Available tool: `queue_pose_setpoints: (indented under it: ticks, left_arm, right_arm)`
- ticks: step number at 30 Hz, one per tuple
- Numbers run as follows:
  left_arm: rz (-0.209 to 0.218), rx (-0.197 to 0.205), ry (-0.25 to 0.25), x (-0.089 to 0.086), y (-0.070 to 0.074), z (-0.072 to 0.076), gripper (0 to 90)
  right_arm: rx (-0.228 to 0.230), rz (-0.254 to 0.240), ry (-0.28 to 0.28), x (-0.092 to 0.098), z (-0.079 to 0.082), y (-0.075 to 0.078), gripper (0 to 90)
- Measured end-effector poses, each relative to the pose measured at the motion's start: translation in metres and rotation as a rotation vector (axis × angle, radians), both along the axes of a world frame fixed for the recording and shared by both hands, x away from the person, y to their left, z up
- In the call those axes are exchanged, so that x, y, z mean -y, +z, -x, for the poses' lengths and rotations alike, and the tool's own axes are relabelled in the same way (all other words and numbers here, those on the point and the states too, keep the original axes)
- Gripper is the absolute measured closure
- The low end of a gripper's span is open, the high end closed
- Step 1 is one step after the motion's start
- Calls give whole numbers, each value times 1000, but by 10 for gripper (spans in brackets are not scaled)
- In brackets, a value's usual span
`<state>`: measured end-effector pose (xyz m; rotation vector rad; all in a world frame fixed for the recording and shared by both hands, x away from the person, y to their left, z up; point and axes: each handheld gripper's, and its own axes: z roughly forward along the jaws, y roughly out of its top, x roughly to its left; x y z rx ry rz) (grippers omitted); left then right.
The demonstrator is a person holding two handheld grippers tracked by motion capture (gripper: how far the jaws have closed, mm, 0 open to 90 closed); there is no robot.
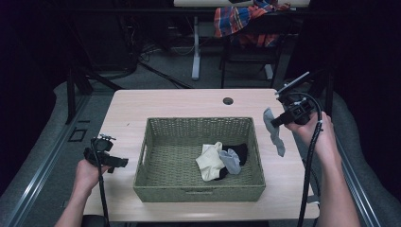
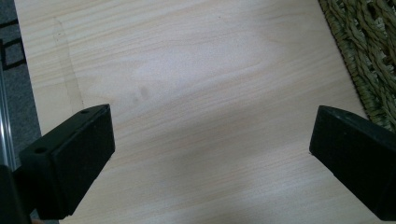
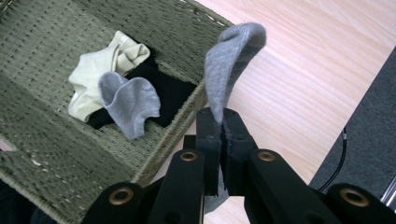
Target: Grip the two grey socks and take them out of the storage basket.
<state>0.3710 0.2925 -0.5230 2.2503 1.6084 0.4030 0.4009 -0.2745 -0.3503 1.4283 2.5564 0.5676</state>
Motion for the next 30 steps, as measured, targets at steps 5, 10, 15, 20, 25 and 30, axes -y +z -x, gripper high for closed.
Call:
queue_pose_setpoints:
  ticks: [5,10,15,20,25,30]
  left_arm:
    - [0,0,-2,0,0,0,4]
    - [0,0,-3,0,0,0,4]
    - [-1,3,-3,0,0,0,3]
    - [-2,2,-6,1,0,-1,4]
    - [-2,2,-6,1,0,-1,3]
    - [-1,-2,-9,1,0,-1,3]
  right_arm:
    - [-14,15,-19,3,-2,-7,876]
    - [-14,24,-23,5,-3,-11,876]
    - [-20,31,-34,6,-5,-17,877]
    - [-36,38,-42,9,-8,-24,878]
    - [-46,49,-61,12,-11,-31,878]
    - [-59,64,-69,13,-14,-39,878]
